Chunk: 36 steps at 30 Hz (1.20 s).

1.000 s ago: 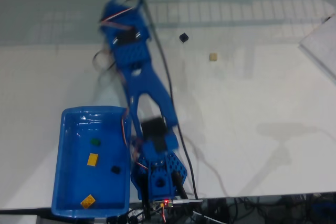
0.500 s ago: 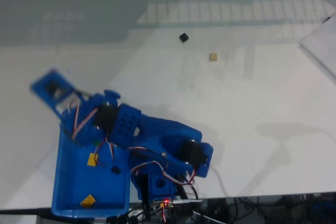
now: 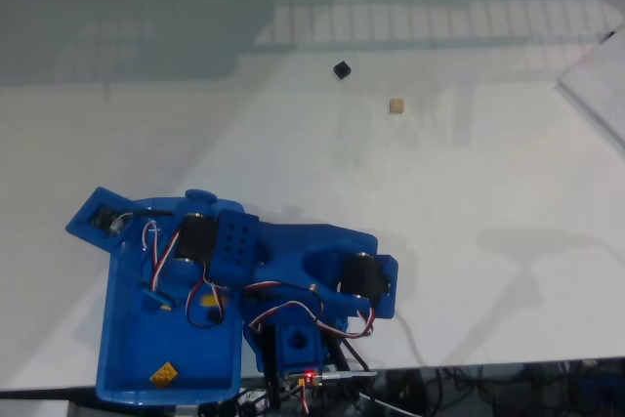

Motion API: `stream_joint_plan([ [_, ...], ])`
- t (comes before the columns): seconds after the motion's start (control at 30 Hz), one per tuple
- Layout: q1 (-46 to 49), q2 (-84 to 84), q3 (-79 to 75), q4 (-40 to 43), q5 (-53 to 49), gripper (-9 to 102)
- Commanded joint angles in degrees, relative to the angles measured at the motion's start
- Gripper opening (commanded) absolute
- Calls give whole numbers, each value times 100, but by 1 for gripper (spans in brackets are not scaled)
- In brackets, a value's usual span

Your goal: Pick up all the lego then put into the bin

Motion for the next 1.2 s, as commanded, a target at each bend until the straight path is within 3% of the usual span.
stream_joint_plan([
  [0.0,396,35,-70,26,-193,29],
  [0.17,2338,-343,-536,-439,-492,29],
  [0.27,4289,-923,-633,-2215,-264,29],
  [0.4,6258,-2118,-580,-4931,853,29],
  [0.6,7585,-3964,-738,-6961,1890,29],
  [0.9,8438,-6196,-2435,-7251,2522,25],
  [1.17,8754,-6847,-2795,-7269,2083,24],
])
